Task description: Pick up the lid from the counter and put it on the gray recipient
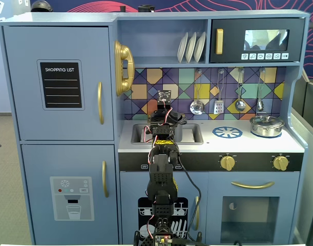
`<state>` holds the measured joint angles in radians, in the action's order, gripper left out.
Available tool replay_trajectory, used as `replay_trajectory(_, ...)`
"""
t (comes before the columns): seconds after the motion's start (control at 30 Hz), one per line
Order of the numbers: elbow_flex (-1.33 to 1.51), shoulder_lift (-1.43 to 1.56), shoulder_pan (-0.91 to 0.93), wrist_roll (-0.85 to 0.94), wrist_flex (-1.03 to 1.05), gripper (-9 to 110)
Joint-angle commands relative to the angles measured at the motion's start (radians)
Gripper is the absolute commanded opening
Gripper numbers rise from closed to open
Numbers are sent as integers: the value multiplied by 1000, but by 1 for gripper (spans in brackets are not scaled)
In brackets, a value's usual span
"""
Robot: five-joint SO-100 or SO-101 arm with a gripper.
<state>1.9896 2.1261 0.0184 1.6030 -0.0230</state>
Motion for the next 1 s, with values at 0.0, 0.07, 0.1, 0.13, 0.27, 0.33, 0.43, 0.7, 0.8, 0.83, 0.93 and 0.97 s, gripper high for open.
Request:
replay_trajectory(0.0,-12,66,20,12,-11,0)
replay_trajectory(0.07,-12,64,25,12,-11,0)
replay_trajectory(0.1,-12,63,28,12,-11,0)
replay_trajectory(0.13,-12,61,31,12,-11,0)
replay_trajectory(0.27,-12,57,32,9,-11,0)
replay_trajectory(0.33,-12,49,35,6,-14,0)
replay_trajectory(0.43,-11,38,38,5,-18,0)
replay_trajectory(0.7,57,49,40,-3,-61,12)
replay_trajectory(0.8,64,58,51,-6,-63,18)
replay_trajectory(0.83,66,66,54,-6,-63,20)
replay_trajectory(0.93,67,104,55,5,-38,24)
replay_trajectory(0.97,74,124,55,6,-26,26)
